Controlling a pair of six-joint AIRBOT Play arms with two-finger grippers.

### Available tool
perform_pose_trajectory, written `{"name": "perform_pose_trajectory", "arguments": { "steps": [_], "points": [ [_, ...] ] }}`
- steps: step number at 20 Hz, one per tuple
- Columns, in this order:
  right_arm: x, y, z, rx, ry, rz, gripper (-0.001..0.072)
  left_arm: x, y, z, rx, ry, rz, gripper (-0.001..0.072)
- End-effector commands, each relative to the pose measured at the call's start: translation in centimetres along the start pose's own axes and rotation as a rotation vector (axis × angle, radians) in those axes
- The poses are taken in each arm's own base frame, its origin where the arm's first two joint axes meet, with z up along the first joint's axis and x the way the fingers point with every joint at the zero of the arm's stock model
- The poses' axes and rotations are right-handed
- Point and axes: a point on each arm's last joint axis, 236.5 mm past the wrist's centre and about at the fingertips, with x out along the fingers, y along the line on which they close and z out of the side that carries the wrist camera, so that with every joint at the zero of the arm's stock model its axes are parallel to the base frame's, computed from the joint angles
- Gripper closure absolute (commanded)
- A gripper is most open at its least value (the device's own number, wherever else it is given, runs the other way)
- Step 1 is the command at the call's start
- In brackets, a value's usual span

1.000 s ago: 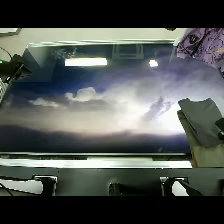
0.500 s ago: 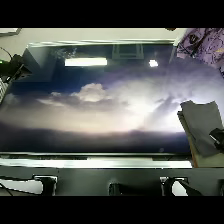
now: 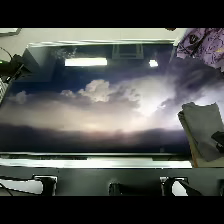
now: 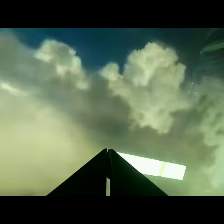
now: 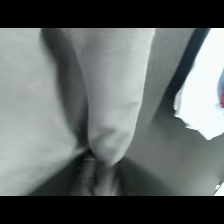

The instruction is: Fold the clothes and pants, and hang the long-sleeved shirts on hangers.

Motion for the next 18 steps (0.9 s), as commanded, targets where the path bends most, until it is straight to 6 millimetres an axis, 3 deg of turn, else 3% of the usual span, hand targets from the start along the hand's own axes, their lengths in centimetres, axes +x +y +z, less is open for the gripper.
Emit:
{"name": "perform_pose_trajectory", "arguments": {
  "steps": [1,4,6,8,9,11,14,18],
  "points": [
    [-0.1,0.4,0.8,-0.028,-0.033,0.016,0.0225,0.0,0.0,0.0,0.001,0.002,0.0,0.069],
    [-1.1,2.7,2.7,-0.078,-0.108,0.123,0.0236,-0.1,-0.1,0.0,0.001,-0.001,-0.001,0.069],
    [-3.2,6.6,4.0,-0.132,-0.167,0.306,0.041,-0.1,-0.2,-0.1,0.027,0.0,-0.001,0.069],
    [-6.9,11.4,4.5,-0.205,-0.243,0.541,0.0542,-0.4,-0.6,-0.3,0.156,-0.008,0.026,0.0691],
    [-9.2,14.0,4.1,-0.272,-0.29,0.647,0.0573,-0.7,-0.4,-0.4,0.233,-0.017,0.073,0.0692],
    [-12.9,18.3,1.6,-0.454,-0.355,0.768,0.0607,-1.4,0.0,-0.9,0.369,-0.034,0.163,0.0692],
    [-17.5,23.4,-4.4,-0.703,-0.438,0.86,0.0676,-1.5,-0.2,-2.7,0.416,-0.087,0.159,0.0692],
    [-22.5,27.4,-13.7,-0.971,-0.521,0.972,0.0677,-1.3,0.2,-8.0,0.539,-0.085,0.155,0.0692]
  ]
}}
